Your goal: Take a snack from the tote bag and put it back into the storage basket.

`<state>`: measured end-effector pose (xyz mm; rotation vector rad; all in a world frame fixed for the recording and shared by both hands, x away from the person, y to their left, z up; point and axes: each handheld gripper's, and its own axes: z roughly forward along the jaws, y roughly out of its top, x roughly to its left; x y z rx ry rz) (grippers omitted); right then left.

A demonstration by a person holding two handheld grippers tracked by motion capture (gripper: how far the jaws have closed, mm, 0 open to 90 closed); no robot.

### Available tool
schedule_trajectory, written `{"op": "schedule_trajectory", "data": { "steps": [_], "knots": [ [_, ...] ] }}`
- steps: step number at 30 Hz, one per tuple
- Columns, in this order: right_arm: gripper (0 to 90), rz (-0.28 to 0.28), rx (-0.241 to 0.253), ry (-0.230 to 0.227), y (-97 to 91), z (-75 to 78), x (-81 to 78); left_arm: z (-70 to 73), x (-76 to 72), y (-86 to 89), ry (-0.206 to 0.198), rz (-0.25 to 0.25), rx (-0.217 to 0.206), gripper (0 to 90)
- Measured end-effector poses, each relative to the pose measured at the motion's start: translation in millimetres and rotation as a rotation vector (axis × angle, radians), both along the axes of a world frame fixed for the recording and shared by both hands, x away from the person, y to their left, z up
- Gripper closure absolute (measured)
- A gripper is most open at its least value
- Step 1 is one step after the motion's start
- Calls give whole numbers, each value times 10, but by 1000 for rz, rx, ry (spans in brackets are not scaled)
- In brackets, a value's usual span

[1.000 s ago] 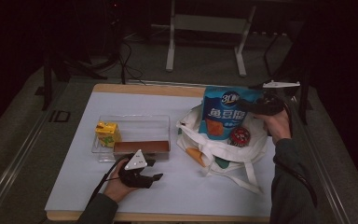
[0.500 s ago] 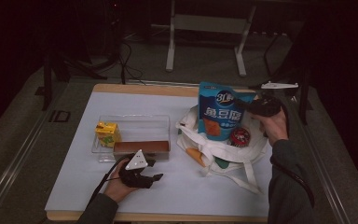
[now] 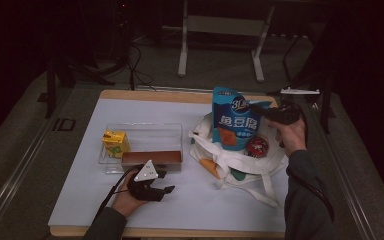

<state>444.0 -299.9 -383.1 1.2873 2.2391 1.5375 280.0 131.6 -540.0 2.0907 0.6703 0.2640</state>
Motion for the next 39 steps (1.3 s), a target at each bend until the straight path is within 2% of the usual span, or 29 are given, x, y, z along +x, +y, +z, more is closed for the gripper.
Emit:
{"op": "schedule_trajectory", "data": {
  "steps": [4, 13, 18, 20, 29, 39],
  "knots": [
    [897, -7, 15, 27, 17, 20, -5, 0, 0, 0, 0, 1, 0, 377],
    [899, -9, 81, 64, 47, 38, -5, 1, 2, 5, 2, 0, -1, 376],
    [900, -15, 85, 50, 63, 92, -32, 0, 6, 7, 5, 0, -4, 374],
    [900, -10, 103, 50, 58, 117, -40, 0, 6, 6, 5, 2, -3, 372],
    [899, -8, 131, 13, 33, 283, -97, 1, 9, 12, 8, -2, -8, 368],
    [898, 4, 160, -3, 21, 424, -168, 0, 11, 13, 10, -3, -11, 367]
  ]
}}
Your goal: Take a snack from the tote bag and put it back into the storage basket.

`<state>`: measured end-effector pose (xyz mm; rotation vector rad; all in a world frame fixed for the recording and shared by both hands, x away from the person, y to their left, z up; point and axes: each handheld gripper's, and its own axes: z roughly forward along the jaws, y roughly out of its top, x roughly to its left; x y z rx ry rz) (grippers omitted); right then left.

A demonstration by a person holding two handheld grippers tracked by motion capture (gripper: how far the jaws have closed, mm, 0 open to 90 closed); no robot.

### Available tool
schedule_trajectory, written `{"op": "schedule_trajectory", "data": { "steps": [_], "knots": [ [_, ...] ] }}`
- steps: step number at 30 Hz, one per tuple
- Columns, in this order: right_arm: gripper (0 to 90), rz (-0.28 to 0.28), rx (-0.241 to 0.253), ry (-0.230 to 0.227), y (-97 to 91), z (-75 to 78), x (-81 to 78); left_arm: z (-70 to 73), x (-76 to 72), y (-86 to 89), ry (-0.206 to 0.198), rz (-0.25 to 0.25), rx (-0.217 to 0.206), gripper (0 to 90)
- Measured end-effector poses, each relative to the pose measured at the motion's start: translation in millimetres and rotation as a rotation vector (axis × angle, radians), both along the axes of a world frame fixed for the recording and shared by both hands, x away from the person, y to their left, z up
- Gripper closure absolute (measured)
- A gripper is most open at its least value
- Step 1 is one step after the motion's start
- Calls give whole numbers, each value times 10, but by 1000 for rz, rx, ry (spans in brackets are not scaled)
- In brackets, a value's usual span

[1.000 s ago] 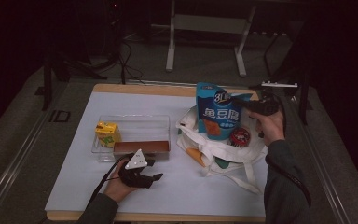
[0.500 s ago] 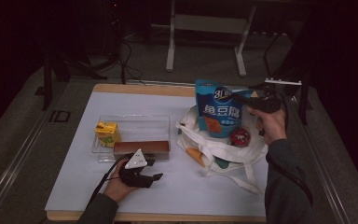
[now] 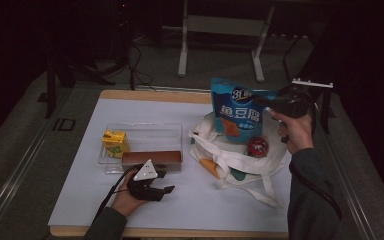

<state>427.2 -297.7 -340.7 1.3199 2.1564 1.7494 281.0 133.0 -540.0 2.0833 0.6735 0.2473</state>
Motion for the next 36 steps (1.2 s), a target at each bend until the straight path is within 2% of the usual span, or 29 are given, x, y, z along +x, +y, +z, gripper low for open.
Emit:
{"op": "schedule_trajectory", "data": {
  "steps": [8, 26, 36],
  "knots": [
    [898, 17, 13, 3, 33, 105, -51, 0, 3, 5, 2, 0, -6, 368],
    [897, 42, 37, 12, 58, 179, -231, -1, 5, 13, 7, 4, -16, 367],
    [897, 58, 67, 11, 65, 216, -308, -1, 6, 14, 8, 0, -17, 367]
  ]
}}
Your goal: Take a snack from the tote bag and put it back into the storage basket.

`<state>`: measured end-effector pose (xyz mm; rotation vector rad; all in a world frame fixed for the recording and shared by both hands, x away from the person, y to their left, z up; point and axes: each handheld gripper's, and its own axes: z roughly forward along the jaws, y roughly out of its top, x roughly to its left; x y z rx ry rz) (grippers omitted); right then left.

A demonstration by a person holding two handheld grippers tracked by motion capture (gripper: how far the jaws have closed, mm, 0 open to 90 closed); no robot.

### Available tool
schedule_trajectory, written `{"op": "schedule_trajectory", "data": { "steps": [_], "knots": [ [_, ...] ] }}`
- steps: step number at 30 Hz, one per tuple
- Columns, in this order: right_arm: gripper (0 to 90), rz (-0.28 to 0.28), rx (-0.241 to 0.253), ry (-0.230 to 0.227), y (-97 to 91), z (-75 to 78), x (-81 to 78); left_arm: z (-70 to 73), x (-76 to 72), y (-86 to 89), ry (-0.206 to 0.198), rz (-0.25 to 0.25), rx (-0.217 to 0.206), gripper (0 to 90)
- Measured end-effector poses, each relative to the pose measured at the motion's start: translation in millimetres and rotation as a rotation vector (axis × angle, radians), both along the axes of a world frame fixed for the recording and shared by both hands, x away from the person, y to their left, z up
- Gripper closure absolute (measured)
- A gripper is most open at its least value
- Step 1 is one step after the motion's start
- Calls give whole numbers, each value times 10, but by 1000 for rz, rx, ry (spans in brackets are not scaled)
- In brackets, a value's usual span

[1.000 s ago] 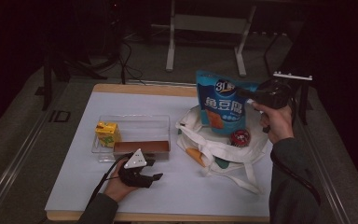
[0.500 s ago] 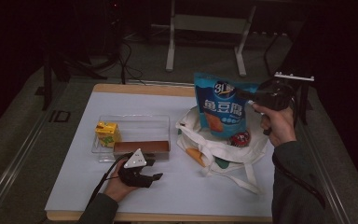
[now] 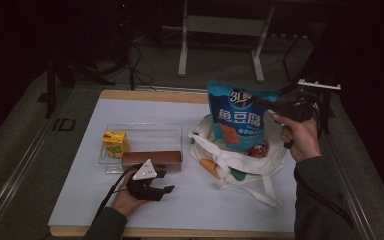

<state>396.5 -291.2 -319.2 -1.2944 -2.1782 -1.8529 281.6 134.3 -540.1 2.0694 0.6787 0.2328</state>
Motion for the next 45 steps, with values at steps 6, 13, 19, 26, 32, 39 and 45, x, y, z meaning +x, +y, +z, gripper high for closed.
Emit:
{"op": "schedule_trajectory", "data": {
  "steps": [6, 13, 19, 26, 32, 39, 45],
  "knots": [
    [897, 16, 21, 1, 51, 42, -35, -1, -6, -7, -4, -6, 5, 368],
    [896, 44, 12, -15, 159, 99, -64, -1, -9, -12, -7, -11, 8, 368],
    [897, 57, 10, -16, 251, 120, -73, -1, -10, -13, -9, -15, 11, 368],
    [897, 68, 19, -12, 345, 162, -71, -3, -9, -19, -6, -21, 15, 368],
    [897, 84, 29, -8, 441, 178, -66, -3, -9, -19, -8, -24, 16, 368],
    [896, 103, 32, -7, 560, 179, -62, -3, -8, -18, -5, -27, 12, 368],
    [896, 124, 46, 0, 688, 195, -62, -3, -6, -16, -1, -29, 10, 368]
  ]
}}
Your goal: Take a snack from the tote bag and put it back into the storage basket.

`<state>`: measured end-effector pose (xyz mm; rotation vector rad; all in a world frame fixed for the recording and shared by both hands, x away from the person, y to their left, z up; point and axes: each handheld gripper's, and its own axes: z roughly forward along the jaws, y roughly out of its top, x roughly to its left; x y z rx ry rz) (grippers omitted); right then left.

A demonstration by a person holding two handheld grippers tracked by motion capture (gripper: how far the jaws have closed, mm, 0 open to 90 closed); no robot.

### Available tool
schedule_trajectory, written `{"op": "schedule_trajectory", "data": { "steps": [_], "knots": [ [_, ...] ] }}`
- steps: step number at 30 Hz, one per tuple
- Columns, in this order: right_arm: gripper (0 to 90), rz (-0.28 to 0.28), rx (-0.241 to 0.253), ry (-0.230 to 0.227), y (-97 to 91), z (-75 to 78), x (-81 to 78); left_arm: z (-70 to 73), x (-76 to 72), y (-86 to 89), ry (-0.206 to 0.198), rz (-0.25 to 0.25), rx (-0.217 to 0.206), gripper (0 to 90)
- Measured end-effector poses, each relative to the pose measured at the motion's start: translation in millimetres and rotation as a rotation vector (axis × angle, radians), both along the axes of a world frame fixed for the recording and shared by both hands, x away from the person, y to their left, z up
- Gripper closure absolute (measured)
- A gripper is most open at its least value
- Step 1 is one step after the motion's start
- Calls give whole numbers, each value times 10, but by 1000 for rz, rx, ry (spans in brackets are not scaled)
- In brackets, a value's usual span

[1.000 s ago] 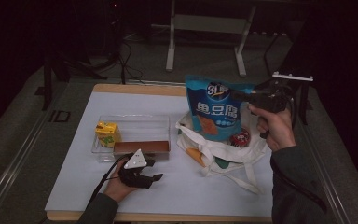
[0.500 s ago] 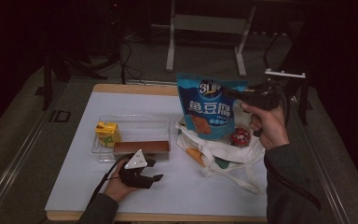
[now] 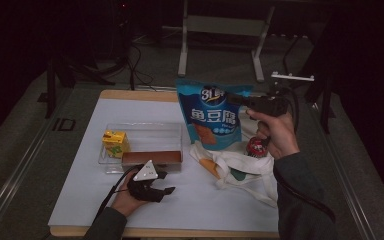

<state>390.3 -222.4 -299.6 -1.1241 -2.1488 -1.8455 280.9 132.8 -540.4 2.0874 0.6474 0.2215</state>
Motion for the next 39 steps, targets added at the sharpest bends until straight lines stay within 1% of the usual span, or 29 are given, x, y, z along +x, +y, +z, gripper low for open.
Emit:
{"op": "schedule_trajectory", "data": {
  "steps": [8, 19, 23, 39],
  "knots": [
    [896, 30, 19, 6, 169, 7, 5, 1, 1, 4, 1, -6, -1, 368],
    [895, 53, 42, 23, 391, 3, 18, 2, 2, 7, 1, -8, -3, 367],
    [895, 60, 47, 19, 466, 3, 23, 0, 0, 3, 0, -8, -6, 367],
    [894, 84, 55, 16, 668, -22, 31, 2, 0, 4, 2, -10, -6, 367]
  ]
}}
